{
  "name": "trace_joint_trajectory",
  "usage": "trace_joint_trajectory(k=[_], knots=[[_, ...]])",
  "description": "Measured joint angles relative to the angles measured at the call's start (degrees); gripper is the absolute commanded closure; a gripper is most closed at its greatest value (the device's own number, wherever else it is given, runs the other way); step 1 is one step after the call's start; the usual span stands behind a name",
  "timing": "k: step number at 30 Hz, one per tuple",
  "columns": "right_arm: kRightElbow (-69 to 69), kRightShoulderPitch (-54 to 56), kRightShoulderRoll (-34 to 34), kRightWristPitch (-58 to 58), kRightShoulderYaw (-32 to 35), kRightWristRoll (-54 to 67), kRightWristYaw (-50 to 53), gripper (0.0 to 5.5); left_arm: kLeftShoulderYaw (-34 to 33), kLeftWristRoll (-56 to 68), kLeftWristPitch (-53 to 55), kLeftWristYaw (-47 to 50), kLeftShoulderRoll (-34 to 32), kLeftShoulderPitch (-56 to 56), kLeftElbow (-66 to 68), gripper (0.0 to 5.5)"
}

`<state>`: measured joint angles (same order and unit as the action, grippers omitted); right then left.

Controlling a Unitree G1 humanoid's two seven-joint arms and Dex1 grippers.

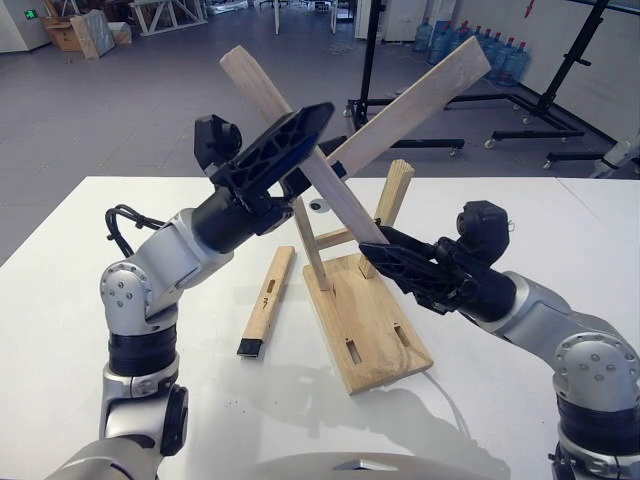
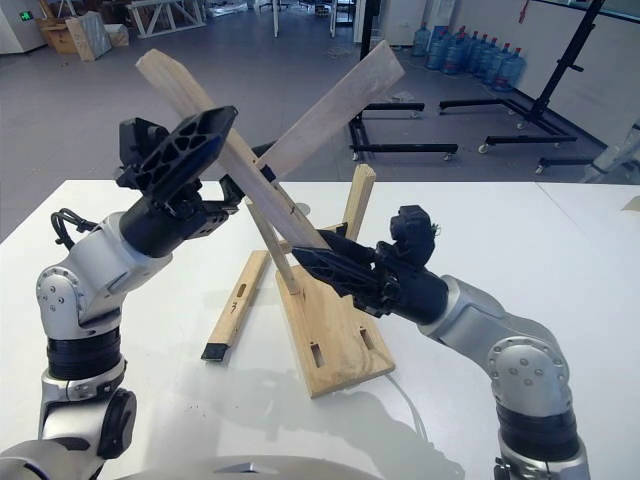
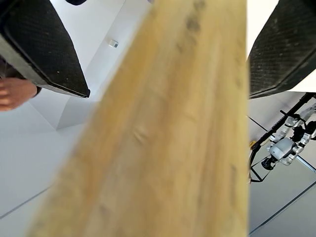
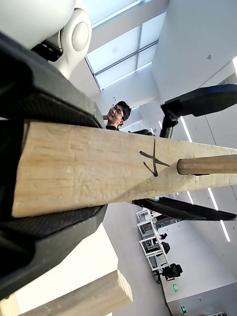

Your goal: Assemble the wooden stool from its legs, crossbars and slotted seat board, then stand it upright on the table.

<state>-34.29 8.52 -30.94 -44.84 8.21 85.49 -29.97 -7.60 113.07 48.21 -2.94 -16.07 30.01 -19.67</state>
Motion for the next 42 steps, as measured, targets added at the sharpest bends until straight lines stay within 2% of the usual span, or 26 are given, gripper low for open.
trace_joint_trajectory(k=[11,28,38,39,42], knots=[[-0.3,-0.1,0.4,0.6,-1.1,-1.1,1.5,3.46,-1.5,0.1,1.4,3.2,2.1,1.1,1.6,0.13],[-0.3,-0.7,0.5,0.7,-1.1,-1.3,0.4,3.46,-2.4,0.1,2.0,3.7,1.6,0.3,1.5,2.84],[0.3,-0.6,0.4,0.4,-1.2,-0.3,0.4,3.46,-2.3,-0.7,2.2,2.6,-0.3,0.2,1.4,3.01],[0.4,-0.6,0.4,0.1,-1.3,0.0,0.7,3.05,-2.3,-0.7,2.1,2.7,-0.8,-0.1,1.3,3.05],[1.0,-0.1,-0.6,-0.2,-1.3,0.2,1.3,2.5,-2.2,-1.1,2.0,3.2,-3.0,-0.5,2.5,3.27]])
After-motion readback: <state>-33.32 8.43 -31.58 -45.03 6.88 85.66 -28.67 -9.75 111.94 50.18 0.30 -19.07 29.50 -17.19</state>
